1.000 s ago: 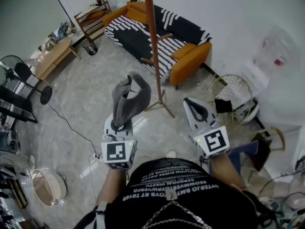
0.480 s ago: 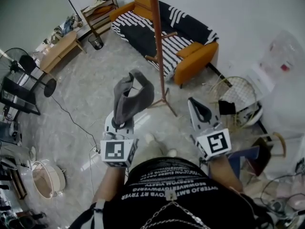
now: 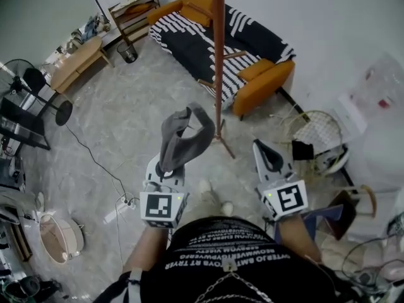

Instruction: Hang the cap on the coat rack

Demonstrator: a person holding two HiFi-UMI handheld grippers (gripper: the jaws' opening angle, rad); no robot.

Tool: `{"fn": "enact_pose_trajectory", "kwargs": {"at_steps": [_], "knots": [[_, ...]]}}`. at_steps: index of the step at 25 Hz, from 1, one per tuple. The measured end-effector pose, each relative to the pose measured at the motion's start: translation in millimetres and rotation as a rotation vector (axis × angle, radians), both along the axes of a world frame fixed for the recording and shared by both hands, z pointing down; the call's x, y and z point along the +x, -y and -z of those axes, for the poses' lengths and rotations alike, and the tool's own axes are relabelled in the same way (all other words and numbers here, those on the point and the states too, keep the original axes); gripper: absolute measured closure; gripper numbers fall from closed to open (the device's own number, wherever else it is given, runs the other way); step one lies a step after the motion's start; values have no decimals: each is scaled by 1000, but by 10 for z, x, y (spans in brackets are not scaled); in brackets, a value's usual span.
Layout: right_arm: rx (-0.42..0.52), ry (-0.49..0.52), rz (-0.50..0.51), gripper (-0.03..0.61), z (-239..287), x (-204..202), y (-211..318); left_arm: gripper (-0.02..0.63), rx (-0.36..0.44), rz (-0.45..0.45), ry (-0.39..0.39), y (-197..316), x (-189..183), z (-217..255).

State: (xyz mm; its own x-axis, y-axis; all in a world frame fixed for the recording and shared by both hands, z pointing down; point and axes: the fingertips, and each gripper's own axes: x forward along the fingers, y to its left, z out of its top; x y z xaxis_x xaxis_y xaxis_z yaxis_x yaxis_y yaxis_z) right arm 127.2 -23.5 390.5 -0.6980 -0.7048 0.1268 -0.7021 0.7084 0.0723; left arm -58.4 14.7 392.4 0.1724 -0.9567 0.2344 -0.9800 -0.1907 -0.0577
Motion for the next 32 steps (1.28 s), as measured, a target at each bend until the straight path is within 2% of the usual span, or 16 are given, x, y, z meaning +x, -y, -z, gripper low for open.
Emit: {"fn": "enact_pose_trajectory", "kwargs": {"at_steps": [5,12,16,21,26,29,32], "knots": [[10,-7,-22,575,22,-61,280,597,8,-15,-9,323,-93,-19],[8,-27,-38,575,9,-191,630,597,-6,-74,40,777,-193,-80],[-16,-43,-62,575,-7,-253,766,597,-7,-92,23,951,-236,-100],[-4,-35,-73,575,52,-366,1072,595,-7,-120,45,1268,-308,-111],[1,-39,-78,575,44,-460,1260,595,-13,-135,21,1453,-350,-145],[6,-53,-79,575,56,-537,1351,595,-12,-155,34,1540,-396,-156],[1,-50,-83,575,52,-605,1414,595,-12,-155,2,1601,-427,-148]]}}
